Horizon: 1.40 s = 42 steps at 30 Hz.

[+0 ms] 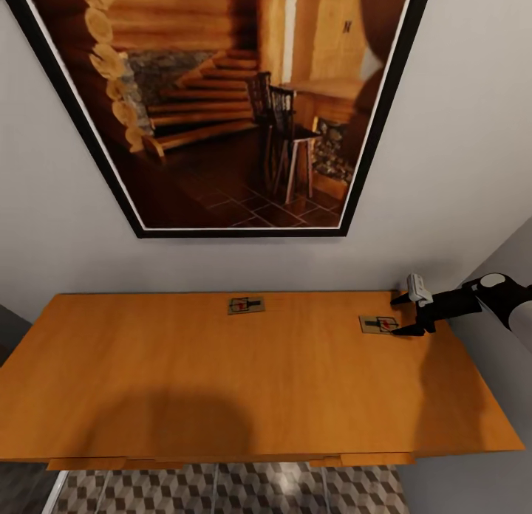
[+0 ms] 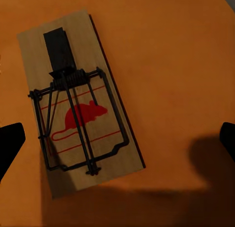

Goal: Take the four mousetraps from the cabinet in the bathroom and place them on the bathroom floor. Make sure all four end up on the same floor surface, and ensure that at least two of them are either under or directly next to the same bathroom sink.

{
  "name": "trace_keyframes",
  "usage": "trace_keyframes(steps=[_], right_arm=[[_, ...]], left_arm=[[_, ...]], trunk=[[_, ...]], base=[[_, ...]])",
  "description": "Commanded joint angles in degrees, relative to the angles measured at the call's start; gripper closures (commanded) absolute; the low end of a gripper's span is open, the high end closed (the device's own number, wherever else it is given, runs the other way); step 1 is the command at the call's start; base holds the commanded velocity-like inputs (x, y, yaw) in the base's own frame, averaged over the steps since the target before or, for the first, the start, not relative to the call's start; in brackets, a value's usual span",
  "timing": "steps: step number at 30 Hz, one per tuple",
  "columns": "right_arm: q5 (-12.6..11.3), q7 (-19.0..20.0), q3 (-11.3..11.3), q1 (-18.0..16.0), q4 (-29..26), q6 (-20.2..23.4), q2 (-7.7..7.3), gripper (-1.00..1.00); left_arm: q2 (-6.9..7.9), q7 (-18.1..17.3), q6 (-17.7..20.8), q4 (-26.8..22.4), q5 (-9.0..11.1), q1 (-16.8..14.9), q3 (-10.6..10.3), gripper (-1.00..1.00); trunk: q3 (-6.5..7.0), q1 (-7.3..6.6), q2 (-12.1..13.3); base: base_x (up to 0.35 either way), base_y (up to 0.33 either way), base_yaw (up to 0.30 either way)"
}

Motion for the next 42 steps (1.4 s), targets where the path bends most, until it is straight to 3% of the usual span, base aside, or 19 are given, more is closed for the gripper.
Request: trace_keyframes(steps=[1,42], right_arm=[[0.6,0.06,-0.43,-0.04,-0.05,-0.33,0.01,-1.0],[0.6,-0.15,-0.34,-0.05,-0.05,-0.33,0.24,-1.0]], left_arm=[[-0.02,0.06,-0.38,0.23,0.42,-0.07,-0.49,-1.0],[-0.02,-0.05,-0.38,0.26,0.42,-0.11,-0.49,-1.0]], trunk=[[-0.09,0.03,-0.1],[-0.09,0.03,-0.1]], base=[[0.0,0.012,0.0],[-0.005,0.021,0.0]])
